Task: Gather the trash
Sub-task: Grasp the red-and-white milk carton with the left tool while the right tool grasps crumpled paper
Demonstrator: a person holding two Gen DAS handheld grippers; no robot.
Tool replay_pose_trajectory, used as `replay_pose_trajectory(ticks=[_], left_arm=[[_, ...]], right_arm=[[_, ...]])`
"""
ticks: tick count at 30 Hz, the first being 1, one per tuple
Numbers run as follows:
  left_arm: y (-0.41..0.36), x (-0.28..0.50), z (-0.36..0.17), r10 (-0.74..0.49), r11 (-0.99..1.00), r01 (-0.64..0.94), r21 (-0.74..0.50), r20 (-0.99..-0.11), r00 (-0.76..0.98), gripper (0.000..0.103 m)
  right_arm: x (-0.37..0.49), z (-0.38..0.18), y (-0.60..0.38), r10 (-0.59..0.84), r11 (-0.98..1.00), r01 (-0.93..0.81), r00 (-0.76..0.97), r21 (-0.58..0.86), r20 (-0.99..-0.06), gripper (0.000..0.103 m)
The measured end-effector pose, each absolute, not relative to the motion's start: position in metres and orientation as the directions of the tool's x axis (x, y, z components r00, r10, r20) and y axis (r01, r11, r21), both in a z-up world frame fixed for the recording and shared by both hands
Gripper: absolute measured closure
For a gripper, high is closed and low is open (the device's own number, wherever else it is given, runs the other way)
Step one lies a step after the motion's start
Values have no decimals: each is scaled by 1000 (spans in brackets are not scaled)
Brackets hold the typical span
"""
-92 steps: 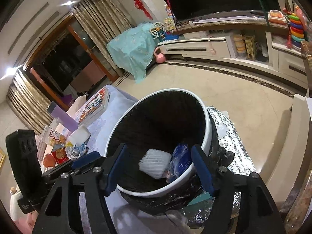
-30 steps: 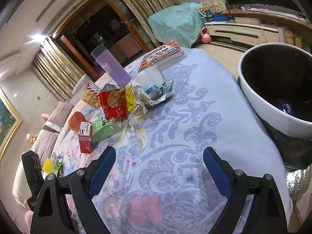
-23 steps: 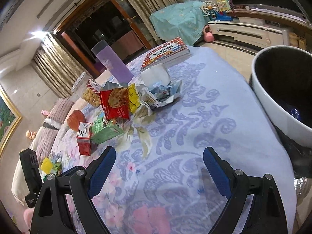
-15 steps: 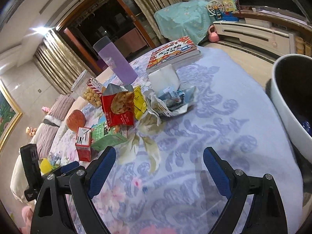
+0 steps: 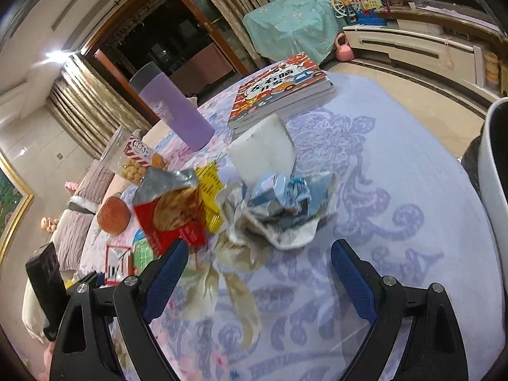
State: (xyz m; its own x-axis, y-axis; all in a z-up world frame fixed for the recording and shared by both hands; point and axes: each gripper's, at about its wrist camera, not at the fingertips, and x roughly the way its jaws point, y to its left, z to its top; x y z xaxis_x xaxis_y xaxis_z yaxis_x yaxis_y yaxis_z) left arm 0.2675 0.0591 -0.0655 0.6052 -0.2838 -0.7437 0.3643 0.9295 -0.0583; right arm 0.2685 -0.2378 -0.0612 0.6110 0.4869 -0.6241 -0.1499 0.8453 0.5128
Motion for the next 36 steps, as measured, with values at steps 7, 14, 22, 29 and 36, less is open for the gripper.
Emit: replay_pose_trajectory(ticks=[7, 14, 22, 29, 36], left_arm=[[53, 255, -61, -327, 923, 368, -107, -721, 611, 45], [40, 223, -57, -316, 937, 326, -125, -703, 637, 48], [6, 195, -52, -363, 923, 342, -178, -698, 618, 48], [-33, 191, -61, -384, 907, 384, -175, -721, 577, 48], [-64, 192, -61, -397, 896, 406, -178, -731, 555, 48]], right_arm=[[268, -63, -240, 493, 844, -176, 627, 507, -603, 43], [249, -66, -249, 495, 843, -180, 627, 506, -601, 82], [212, -59, -266, 504, 835, -196, 645, 514, -574, 85], [186, -50, -276, 495, 841, -203, 666, 502, -559, 85], [168, -48, -302, 457, 852, -162, 692, 497, -558, 85]])
